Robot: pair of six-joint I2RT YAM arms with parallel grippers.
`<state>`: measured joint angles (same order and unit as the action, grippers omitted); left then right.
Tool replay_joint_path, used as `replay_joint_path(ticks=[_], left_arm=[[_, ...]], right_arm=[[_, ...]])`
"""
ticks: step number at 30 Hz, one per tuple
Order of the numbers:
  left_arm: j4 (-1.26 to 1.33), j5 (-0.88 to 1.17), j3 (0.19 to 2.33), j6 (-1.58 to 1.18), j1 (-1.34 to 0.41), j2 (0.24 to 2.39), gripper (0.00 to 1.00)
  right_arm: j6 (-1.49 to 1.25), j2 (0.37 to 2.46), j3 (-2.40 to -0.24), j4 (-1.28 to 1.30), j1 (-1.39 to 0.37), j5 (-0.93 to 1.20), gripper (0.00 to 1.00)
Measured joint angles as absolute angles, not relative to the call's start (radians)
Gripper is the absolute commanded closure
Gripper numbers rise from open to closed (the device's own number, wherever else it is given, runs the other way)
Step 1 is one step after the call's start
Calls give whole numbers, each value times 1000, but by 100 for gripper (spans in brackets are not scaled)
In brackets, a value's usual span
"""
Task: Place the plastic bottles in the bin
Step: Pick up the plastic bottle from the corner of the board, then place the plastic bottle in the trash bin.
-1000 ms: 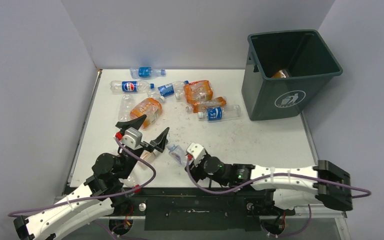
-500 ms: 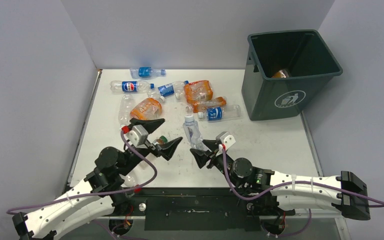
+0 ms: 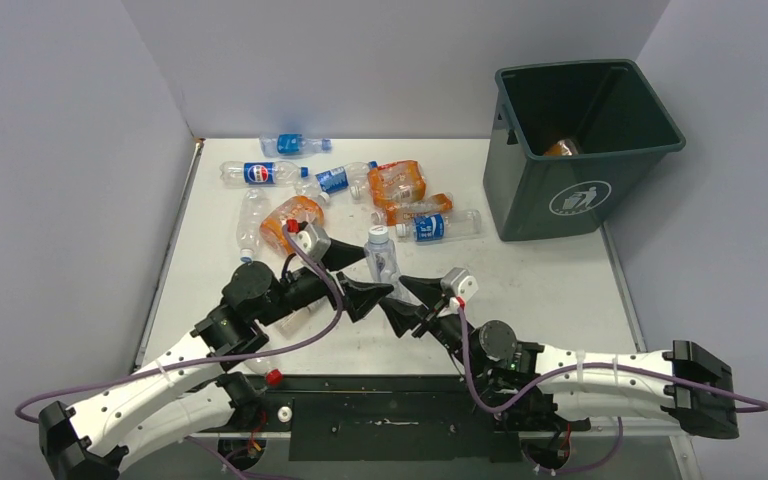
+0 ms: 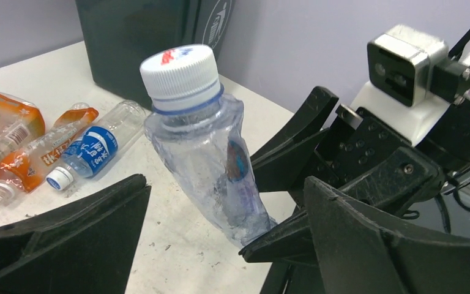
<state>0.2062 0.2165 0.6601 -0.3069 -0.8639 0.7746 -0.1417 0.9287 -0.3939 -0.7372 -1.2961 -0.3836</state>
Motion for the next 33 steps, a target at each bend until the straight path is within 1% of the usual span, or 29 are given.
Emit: replay_joint_path(ticks=[3,5,11,12,13,14,15,16,17,18,20,22,23,24,26,27,31,33], left_arm=[[218,217,654,-327,-853,775,25],[229,218,646,-333,-848,775,34],[243,242,644,-336,-847,807,50],[243,246,644,-336,-847,815,54],[245,252,644,-337,-847,822,61],[250,259,644,-337,-847,826,65],[251,263,644,-339,-847,828,69],[251,267,644,-339,-847,829,73],[250,271,644,-339,-847,830,76],[246,272,644,-337,-848,831,79],[242,274,644,-329,-848,830,82],[243,273,644,-322,-847,823,85],[243,268,644,-314,-847,818,87],[242,263,643,-305,-848,811,89],[243,254,639,-292,-849,797,99],[244,249,634,-281,-852,786,100],[243,206,616,-226,-872,752,100],[244,182,605,-196,-886,739,100]], right_arm=[[-133,942,-363,-791,-1297,-379,95],[-125,960,-354,-818,-1298,-376,95],[-108,998,-345,-894,-1306,-374,95],[-104,998,-343,-902,-1309,-374,95],[-98,998,-342,-904,-1311,-376,94],[-94,1000,-340,-905,-1311,-378,92],[-87,1004,-340,-905,-1311,-381,85],[-83,1008,-340,-903,-1311,-382,69],[-80,1011,-340,-896,-1311,-381,56],[-79,1011,-344,-878,-1311,-382,46],[-83,1009,-372,-815,-1310,-387,27],[-91,997,-416,-721,-1310,-381,5],[-95,986,-433,-679,-1311,-366,1],[-96,966,-447,-636,-1315,-349,5],[-94,917,-477,-537,-1317,-319,7],[-95,892,-496,-479,-1317,-305,7],[-95,822,-638,-239,-1317,-241,9],[-95,804,-709,-160,-1317,-220,9]])
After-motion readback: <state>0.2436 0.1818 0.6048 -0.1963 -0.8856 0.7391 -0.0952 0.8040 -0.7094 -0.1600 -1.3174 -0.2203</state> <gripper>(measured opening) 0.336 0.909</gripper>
